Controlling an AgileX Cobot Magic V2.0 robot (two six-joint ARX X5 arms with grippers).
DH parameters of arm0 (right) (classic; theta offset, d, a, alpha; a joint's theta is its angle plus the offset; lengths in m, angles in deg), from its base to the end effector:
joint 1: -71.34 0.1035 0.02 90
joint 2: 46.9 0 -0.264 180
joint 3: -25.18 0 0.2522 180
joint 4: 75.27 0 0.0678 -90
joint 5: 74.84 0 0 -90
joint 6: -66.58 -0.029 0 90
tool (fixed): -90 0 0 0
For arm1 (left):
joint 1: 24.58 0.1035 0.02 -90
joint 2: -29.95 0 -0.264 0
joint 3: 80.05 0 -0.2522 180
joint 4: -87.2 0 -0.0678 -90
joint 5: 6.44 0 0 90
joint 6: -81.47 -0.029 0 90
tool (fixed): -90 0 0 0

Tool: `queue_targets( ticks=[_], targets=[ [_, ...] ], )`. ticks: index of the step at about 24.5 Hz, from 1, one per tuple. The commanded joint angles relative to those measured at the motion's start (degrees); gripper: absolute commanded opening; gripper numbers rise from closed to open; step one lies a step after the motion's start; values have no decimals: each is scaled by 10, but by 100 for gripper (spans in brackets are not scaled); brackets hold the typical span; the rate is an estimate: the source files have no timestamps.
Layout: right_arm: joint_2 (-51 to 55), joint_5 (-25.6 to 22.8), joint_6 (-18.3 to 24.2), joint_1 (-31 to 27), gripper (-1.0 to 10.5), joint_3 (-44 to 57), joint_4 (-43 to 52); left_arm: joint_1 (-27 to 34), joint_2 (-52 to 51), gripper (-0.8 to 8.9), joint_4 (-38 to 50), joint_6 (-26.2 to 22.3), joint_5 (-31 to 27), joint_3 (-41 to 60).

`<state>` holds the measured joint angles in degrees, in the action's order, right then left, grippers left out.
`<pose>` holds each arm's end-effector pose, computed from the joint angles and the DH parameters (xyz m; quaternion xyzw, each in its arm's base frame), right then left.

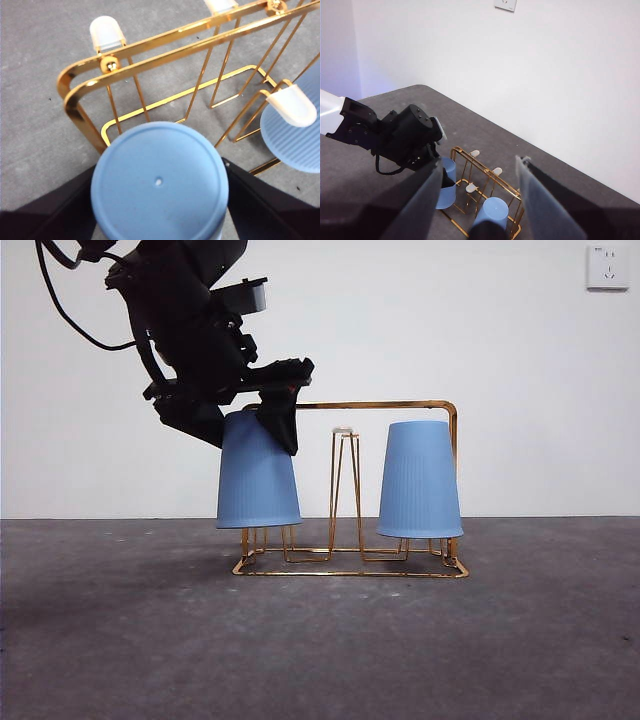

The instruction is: Pick up cup 1,put cup 1 in the cup rack,pick up cup 2,put cup 2 in the cup rack

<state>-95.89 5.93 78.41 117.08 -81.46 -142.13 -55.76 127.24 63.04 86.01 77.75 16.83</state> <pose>0.0570 0.0518 0.5003 -0.1344 0.0387 0.3179 0.9377 0.3214 -0.1910 0.2437 0.0676 0.3193 -0.1949 0.9249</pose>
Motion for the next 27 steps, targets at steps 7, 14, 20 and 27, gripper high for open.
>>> queue_targets(
  ticks=[7, 14, 20, 27],
  targets=[
    [1, -3, -2, 0, 252, 3, -6, 1, 34, -8, 16, 13, -2, 6],
    [1, -3, -3, 0, 252, 3, -11, -4, 49, -8, 12, 27, -2, 6],
    [1, -3, -3, 0, 252, 3, -11, -4, 48, 185, -16, 30, -2, 6],
    [0, -3, -2, 0, 252, 3, -11, -3, 44, 539, -48, 32, 5, 6]
  ],
)
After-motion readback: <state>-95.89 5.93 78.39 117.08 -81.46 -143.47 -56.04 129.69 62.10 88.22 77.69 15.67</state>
